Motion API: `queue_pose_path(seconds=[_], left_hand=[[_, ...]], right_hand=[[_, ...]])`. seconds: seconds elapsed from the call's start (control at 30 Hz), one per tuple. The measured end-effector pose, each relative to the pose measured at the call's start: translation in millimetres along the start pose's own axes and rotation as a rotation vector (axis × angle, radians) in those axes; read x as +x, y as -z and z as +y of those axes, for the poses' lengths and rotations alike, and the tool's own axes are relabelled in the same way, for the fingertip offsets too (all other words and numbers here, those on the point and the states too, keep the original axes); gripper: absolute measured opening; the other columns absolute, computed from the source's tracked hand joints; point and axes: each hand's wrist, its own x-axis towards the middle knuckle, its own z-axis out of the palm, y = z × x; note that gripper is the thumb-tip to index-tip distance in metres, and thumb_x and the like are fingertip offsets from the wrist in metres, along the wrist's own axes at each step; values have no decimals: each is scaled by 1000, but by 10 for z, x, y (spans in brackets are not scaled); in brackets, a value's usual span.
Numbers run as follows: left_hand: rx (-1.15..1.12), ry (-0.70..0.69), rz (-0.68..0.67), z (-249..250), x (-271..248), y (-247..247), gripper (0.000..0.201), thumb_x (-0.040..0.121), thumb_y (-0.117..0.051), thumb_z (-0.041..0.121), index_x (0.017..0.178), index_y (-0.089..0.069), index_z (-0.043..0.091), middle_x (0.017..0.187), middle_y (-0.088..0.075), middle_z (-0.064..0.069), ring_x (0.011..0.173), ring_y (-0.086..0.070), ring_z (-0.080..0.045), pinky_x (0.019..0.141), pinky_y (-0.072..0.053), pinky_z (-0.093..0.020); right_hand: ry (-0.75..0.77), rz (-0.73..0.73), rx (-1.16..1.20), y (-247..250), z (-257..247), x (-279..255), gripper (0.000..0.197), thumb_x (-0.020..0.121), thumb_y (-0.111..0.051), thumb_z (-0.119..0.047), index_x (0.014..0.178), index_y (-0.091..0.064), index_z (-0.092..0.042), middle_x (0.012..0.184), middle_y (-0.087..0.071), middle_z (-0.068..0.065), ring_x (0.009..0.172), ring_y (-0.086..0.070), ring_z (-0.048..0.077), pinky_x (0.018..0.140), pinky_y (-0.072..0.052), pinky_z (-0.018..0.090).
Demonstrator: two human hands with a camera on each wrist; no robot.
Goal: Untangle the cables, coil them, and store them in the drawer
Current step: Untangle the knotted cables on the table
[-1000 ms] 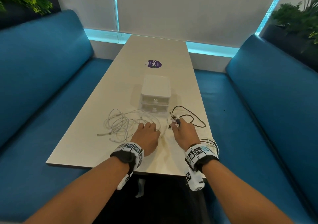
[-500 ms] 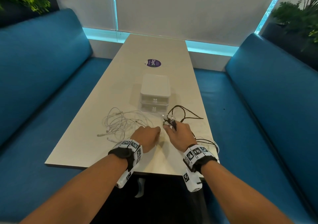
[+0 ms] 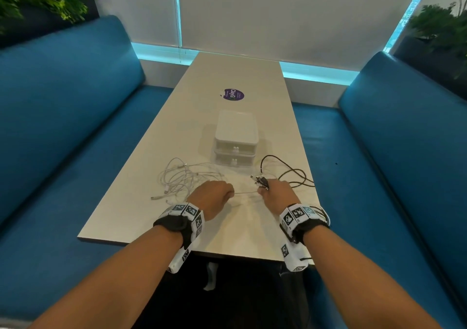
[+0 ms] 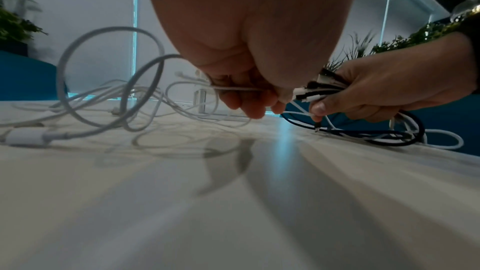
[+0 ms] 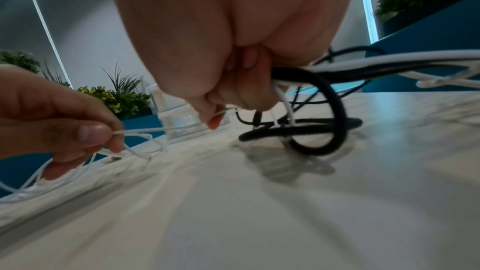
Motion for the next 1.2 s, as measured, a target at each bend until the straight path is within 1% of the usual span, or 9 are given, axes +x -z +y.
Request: queue_pose_path(seconds=[0.17, 0.3, 0.43, 0.57, 0.73, 0.9, 1.0, 1.07, 1.2], left_hand=[[156, 28, 41, -30, 35, -38, 33, 108, -33, 33, 110, -65, 22, 103, -70, 3, 93, -65, -22, 106, -29, -42], [186, 31, 25, -20, -9, -76, 33, 109, -32, 32, 110, -63, 21, 99, -68, -1, 87, -64, -25, 89, -36, -38], [195, 43, -46, 19, -8, -123, 27, 108, -34, 30, 112, -58, 19, 96, -65, -6, 81, -63, -28, 65, -42, -33], [158, 41, -53, 167, 47, -160, 20, 105, -39, 24, 110, -58, 20, 96, -65, -6, 83, -63, -28, 65, -46, -36], [88, 49, -21, 196, 34, -180, 23, 105, -39, 28, 109, -61, 19, 98, -66, -5, 88, -65, -28, 71, -52, -39], [82, 69, 11, -30, -26, -103, 32, 107, -36, 34, 106, -63, 16, 98, -66, -3, 88, -63, -26, 75, -50, -38], [67, 52, 14, -121, -39, -93, 31, 107, -36, 29, 107, -63, 15, 100, -67, -3, 91, -62, -27, 77, -44, -37], [16, 64, 13, -123, -10, -120, 28, 107, -36, 26, 104, -62, 15, 98, -67, -4, 91, -61, -29, 74, -40, -36], [1, 109, 11, -49, 45, -172, 28, 106, -35, 29, 105, -61, 17, 97, -67, -6, 89, -62, -30, 77, -51, -40]], right_hand=[[-98, 35, -118, -6, 24, 12, 30, 101, -46, -30, 113, -61, -7, 109, -65, 14, 97, -64, 31, 73, -46, 33], [-135, 60, -144, -32, 54, -69, 30, 102, -44, -31, 115, -60, -9, 108, -64, 12, 97, -63, 29, 71, -46, 32], [71, 43, -33, -93, -93, -115, 29, 103, -44, -30, 107, -64, -10, 97, -68, 12, 92, -63, 31, 72, -46, 32], [162, -69, 74, -221, -187, -146, 21, 100, -47, -32, 87, -57, -19, 83, -60, 5, 79, -61, 25, 62, -38, 29], [112, -139, 115, -272, -106, -128, 24, 96, -53, -36, 99, -65, -16, 91, -66, 5, 86, -62, 25, 70, -44, 31], [-76, -17, -18, -121, 120, -49, 30, 101, -48, -32, 112, -65, -10, 105, -67, 15, 95, -65, 33, 77, -50, 34], [-160, 32, -15, -66, 217, -29, 32, 101, -46, -32, 116, -63, -9, 110, -65, 16, 97, -64, 34, 77, -50, 35], [-118, 53, 8, -82, 187, -61, 33, 102, -45, -32, 118, -62, -9, 109, -66, 16, 97, -64, 34, 78, -50, 35], [38, 137, 89, -100, 88, -169, 29, 103, -44, -31, 114, -64, -14, 99, -69, 14, 90, -65, 34, 72, -49, 34]])
